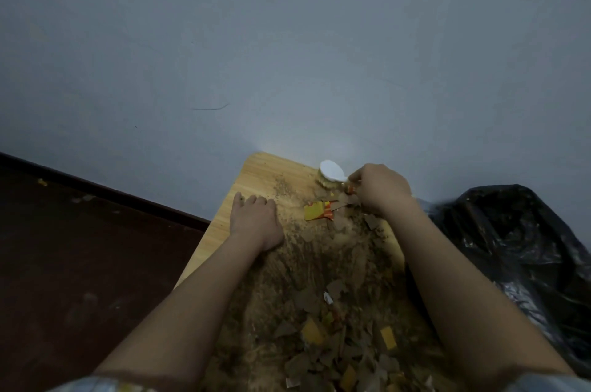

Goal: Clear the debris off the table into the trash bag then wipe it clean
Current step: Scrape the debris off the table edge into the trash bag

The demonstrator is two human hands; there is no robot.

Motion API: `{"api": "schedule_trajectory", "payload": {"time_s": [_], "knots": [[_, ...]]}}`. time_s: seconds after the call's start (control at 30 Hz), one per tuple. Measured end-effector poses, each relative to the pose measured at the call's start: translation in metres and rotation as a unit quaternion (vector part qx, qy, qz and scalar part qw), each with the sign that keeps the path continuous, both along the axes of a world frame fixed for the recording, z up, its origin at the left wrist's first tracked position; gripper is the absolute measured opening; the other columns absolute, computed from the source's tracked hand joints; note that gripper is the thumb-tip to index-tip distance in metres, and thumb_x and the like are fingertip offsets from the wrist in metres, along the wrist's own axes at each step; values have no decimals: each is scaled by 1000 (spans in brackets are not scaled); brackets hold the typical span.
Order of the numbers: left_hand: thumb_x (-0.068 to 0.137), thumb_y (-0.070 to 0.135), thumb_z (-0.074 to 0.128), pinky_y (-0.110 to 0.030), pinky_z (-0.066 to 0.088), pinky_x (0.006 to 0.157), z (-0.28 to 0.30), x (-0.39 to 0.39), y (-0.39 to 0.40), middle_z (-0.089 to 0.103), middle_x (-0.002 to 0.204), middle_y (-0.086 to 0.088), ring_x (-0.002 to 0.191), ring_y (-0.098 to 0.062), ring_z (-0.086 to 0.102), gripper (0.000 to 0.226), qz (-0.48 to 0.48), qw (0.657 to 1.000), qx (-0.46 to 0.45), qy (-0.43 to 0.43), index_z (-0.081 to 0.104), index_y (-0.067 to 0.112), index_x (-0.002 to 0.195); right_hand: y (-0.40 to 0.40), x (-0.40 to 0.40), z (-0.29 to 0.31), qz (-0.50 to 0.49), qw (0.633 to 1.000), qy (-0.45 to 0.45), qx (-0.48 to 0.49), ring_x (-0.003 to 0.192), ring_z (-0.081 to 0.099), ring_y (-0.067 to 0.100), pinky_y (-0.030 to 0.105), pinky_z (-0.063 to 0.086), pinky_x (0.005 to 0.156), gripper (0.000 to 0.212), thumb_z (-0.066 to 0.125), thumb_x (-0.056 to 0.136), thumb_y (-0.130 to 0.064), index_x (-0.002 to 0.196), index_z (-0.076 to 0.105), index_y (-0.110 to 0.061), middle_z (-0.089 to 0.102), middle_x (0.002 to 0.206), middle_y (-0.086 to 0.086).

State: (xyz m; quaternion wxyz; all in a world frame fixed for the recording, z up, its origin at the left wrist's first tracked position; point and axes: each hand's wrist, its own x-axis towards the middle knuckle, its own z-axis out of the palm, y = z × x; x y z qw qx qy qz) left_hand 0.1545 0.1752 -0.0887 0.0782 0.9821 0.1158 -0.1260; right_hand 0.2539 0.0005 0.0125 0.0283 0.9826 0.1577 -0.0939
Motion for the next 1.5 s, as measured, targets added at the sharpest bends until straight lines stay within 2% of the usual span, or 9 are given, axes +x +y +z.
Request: {"api": "schedule_trajectory", "payload": {"time_s": [0.3, 0.5, 0.8, 0.97, 1.23, 1.33, 1.4, 1.43, 1.5], "knots": [[94, 38, 35, -51, 9, 117, 3, -1, -3, 36, 148, -10, 138, -29, 30, 57, -13, 999, 30, 20, 32, 12, 144, -13, -24, -7, 36, 998, 44, -2, 93, 61, 23, 30, 49, 70, 29, 57, 90, -25, 115, 70, -34, 67, 111, -1], [94, 42, 33, -50, 5, 117, -1, -1, 0, 29, 153, -9, 142, -28, 22, 61, -21, 999, 35, 20, 26, 12, 148, -19, -36, -14, 24, 999, -12, 26, 96, 62, 26, 31, 51, 73, 34, 50, 93, -15, 117, 67, -33, 63, 115, 3], [97, 40, 26, -49, 3, 117, -15, -8, 0, 14, 159, -6, 146, -28, 11, 62, -17, 999, 27, -2, 12, 15, 152, -50, -78, -26, 44, 998, -23, 42, 73, 56, 17, 23, 37, 51, 30, 47, 96, -34, 119, 66, -38, 64, 106, -3], [98, 41, 19, -49, -5, 117, -24, -17, -2, -2, 161, -4, 147, -28, -4, 62, -1, 1000, 12, 4, 0, 19, 153, -43, -58, -24, -38, 998, -27, 29, 92, 60, 25, 29, 42, 63, 42, 44, 95, -11, 129, 59, -31, 59, 116, 4], [99, 37, 23, -47, -11, 117, -28, -26, -7, -3, 161, 1, 146, -22, -14, 59, 49, 993, -84, -63, 2, 24, 153, -57, -89, -15, -22, 999, 34, 16, 87, 59, 20, 30, 47, 67, 35, 49, 90, -19, 121, 62, -30, 62, 112, -1], [99, 29, 32, -44, -6, 117, -17, -36, -25, 11, 160, 0, 147, -19, 0, 55, 56, 974, -137, -174, 21, 17, 151, -67, -105, -18, 7, 994, -31, 100, 79, 55, 19, 28, 45, 60, 36, 48, 92, -20, 123, 63, -28, 56, 96, -1], [99, 24, 37, -41, 18, 115, -2, -44, -45, 40, 144, -3, 138, -21, 28, 41, 63, 942, -211, -254, 44, 14, 138, -64, -111, -27, 23, 978, -48, 201, 80, 51, 18, 26, 37, 58, 38, 46, 94, -13, 127, 62, -24, 56, 99, 3], [99, 24, 38, -36, 34, 102, 9, -48, -55, 52, 126, -1, 123, -21, 43, 32, 69, 927, -254, -267, 56, 14, 124, -59, -114, -32, 27, 967, -45, 248, 84, 51, 19, 27, 38, 61, 40, 46, 93, -10, 129, 60, -21, 58, 105, 6], [101, 32, 37, -27, 39, 67, 31, -51, -75, 61, 92, -2, 89, -20, 55, 34, 88, 896, -371, -227, 64, 13, 94, -45, -122, -42, 23, 945, -46, 323, 91, 52, 20, 33, 44, 71, 38, 46, 93, -7, 127, 58, -17, 58, 108, 7]]}}
